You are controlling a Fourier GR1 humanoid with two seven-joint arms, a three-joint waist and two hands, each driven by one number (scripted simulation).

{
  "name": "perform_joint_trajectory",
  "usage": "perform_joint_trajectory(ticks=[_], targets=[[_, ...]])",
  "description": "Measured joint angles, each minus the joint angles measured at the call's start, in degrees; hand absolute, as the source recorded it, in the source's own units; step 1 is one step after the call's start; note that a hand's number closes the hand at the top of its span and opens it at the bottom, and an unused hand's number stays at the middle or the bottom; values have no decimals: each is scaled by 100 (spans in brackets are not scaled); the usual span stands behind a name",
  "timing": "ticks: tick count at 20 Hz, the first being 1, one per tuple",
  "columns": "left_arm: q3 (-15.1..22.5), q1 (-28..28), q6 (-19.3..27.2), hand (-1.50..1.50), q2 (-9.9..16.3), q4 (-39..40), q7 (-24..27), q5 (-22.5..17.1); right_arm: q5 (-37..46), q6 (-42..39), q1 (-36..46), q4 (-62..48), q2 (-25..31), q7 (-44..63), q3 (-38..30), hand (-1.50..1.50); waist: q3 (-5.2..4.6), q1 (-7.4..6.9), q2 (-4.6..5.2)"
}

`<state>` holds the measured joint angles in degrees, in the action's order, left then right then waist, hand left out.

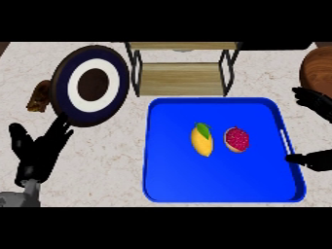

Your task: Pick the lemon from the tray and place it in the tiered shelf

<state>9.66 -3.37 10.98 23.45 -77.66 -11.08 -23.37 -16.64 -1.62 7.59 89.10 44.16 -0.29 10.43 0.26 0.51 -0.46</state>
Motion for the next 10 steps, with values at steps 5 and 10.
perform_joint_trajectory(ticks=[5, 10], targets=[[-5, -11, 19, 0, -112, 46, 77, 105, 57, -119, 230, 1090, 288, 1375, 279, -150, 0, -11, -9], [-37, -74, -76, 0, -104, 11, -59, 111, 492, 198, 967, 1551, 127, 3053, 729, -150, -10, -93, 14]])
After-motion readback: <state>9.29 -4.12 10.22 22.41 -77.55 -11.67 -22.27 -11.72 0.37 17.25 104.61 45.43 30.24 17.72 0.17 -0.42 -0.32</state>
